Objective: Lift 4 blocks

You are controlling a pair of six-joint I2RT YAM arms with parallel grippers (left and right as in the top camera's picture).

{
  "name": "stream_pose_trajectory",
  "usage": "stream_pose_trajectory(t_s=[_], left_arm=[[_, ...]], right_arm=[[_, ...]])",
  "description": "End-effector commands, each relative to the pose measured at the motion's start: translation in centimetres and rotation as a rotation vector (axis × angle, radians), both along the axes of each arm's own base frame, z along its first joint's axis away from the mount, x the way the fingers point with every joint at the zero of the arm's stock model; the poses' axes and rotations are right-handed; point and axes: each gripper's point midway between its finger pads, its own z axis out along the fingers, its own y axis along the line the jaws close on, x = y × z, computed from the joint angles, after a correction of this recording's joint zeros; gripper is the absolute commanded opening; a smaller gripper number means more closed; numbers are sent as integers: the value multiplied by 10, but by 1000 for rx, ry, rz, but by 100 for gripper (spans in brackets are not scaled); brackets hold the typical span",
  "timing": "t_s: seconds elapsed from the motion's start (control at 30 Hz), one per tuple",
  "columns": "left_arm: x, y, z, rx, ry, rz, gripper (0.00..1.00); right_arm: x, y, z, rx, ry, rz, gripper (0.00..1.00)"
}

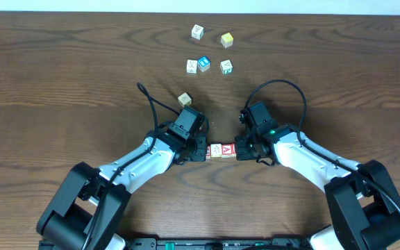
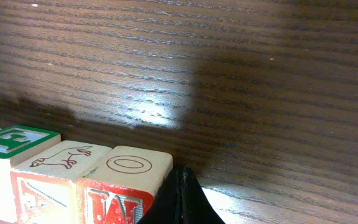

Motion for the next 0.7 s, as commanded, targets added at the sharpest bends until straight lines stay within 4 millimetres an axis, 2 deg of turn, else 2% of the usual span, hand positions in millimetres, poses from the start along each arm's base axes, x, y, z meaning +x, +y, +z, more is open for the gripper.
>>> stream_pose_trajectory(t_s=[0.0, 0.67], left_arm=[[-6, -4, -4, -18, 23, -6, 7], [-8, -23, 2, -75, 13, -7, 7]], right_arm=[[-5, 2, -6, -6, 19, 3, 1], [-6, 15, -3, 65, 25, 24, 1]])
